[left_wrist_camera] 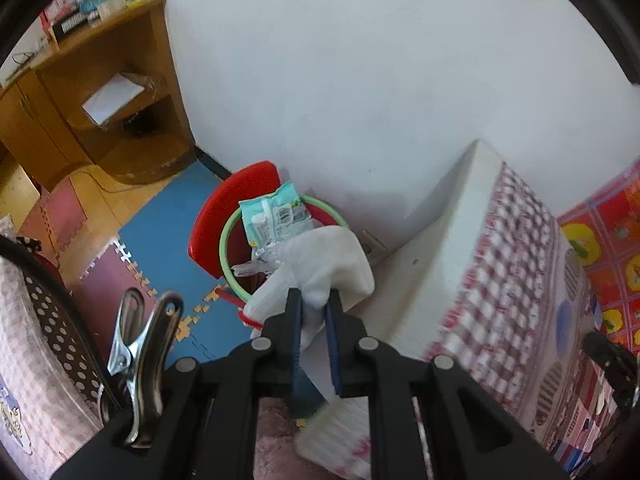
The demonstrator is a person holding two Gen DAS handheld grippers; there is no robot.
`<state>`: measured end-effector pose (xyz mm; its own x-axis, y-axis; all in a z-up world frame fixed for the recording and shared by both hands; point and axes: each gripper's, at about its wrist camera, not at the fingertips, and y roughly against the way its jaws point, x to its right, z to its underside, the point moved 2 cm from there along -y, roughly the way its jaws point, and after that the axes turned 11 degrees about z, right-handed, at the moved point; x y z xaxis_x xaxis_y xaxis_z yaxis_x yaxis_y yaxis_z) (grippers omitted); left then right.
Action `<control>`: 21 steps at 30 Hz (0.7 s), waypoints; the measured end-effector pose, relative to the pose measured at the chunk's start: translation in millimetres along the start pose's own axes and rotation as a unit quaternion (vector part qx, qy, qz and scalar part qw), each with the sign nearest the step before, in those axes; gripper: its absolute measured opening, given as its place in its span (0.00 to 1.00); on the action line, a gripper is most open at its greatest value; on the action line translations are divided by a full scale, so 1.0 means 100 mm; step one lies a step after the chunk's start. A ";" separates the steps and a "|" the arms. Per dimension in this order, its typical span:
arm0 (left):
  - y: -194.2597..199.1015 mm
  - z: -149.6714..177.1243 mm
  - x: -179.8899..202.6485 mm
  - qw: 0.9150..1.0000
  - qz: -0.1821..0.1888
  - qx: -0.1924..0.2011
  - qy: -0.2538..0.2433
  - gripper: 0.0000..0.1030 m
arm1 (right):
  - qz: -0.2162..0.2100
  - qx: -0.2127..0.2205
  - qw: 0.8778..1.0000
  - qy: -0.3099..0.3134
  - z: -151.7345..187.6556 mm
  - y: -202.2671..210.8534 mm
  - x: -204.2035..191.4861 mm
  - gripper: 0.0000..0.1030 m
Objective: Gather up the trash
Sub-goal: 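Carry the white tissue and grey tag off the bed toward the red bin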
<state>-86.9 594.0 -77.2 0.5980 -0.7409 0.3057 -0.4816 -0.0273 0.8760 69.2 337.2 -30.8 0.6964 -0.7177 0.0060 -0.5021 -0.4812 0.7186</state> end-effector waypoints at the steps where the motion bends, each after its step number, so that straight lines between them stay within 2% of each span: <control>1: -0.07 -0.04 -0.09 1.000 0.003 -0.005 0.001 0.11 | 0.004 -0.002 1.000 -0.003 -0.03 -0.03 -0.04 0.09; 11: -0.85 -0.31 -0.76 0.998 0.027 -0.054 0.003 0.11 | 0.037 -0.012 0.999 -0.024 -0.40 -0.35 -0.45 0.09; 21: -1.71 -0.34 -1.23 0.994 0.037 -0.103 -0.004 0.12 | 0.052 -0.025 0.998 -0.019 -0.75 -0.78 -0.90 0.09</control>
<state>-56.4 712.7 -251.5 0.5599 -0.7411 0.3706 -0.3828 0.1654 0.9089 84.1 477.4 -35.3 0.6218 -0.7811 0.0568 -0.5440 -0.3786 0.7488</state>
